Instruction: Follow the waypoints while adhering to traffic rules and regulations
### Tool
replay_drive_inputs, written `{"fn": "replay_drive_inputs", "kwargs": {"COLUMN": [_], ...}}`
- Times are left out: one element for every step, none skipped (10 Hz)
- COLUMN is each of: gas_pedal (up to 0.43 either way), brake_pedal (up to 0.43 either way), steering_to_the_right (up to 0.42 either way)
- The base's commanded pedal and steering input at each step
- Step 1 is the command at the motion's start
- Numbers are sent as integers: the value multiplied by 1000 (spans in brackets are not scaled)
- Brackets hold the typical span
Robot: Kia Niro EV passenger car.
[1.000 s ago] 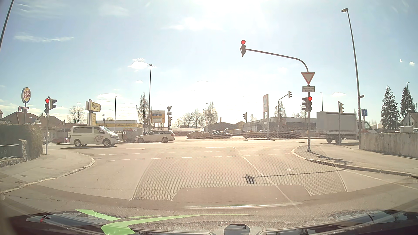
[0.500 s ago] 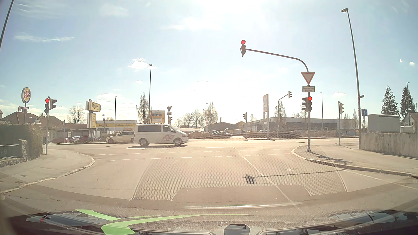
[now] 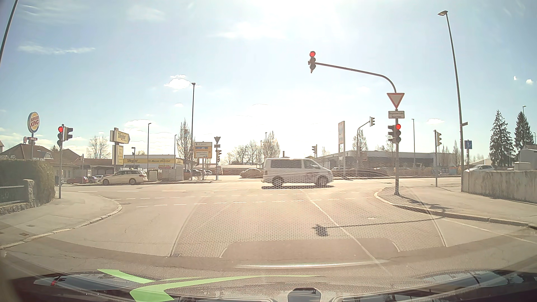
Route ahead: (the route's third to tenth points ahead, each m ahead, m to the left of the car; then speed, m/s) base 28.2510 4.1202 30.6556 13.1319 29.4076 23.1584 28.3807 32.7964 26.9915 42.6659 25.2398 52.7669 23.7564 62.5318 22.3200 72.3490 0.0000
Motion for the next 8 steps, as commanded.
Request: {"fn": "replay_drive_inputs", "kwargs": {"gas_pedal": [0, 0, 0, 0, 0, 0, 0, 0], "brake_pedal": [335, 335, 341, 341, 335, 335, 335, 335], "steering_to_the_right": [0, -1, 0, 0, 0, 0, 0, 0]}}
